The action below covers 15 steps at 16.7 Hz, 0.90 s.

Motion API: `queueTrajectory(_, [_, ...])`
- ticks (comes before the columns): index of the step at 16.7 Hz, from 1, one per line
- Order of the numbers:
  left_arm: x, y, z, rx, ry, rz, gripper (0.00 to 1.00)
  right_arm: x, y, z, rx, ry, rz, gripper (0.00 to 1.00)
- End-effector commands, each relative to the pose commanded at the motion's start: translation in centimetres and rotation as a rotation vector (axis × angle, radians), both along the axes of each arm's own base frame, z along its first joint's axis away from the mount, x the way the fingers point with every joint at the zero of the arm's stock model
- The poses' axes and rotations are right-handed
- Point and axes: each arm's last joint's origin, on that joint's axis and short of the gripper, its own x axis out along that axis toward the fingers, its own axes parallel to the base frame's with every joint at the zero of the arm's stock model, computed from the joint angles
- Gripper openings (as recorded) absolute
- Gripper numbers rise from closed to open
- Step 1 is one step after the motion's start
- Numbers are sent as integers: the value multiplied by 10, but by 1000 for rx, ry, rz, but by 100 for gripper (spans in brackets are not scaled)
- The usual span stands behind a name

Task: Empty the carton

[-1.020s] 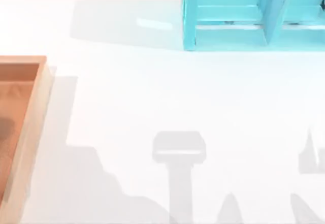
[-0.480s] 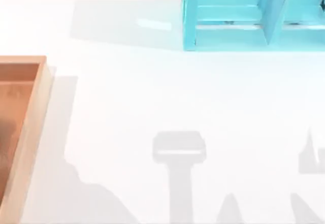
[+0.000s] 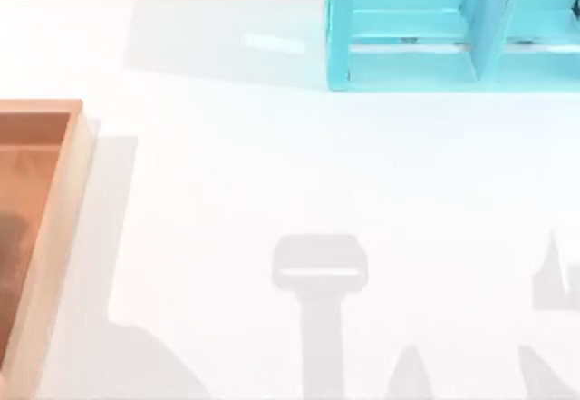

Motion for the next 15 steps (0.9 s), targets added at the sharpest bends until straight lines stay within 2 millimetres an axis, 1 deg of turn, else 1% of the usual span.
queueTrajectory(13, [0, 0, 0, 0, 0, 0, 2, 0, 0, 0, 0, 0, 0, 100])
queueTrajectory(14, [0, 0, 0, 0, 0, 0, 0, 0, 0, 0, 0, 0, 0, 100])
queueTrajectory(15, [0, 0, 0, 0, 0, 0, 0, 0, 0, 0, 0, 0, 0, 100])
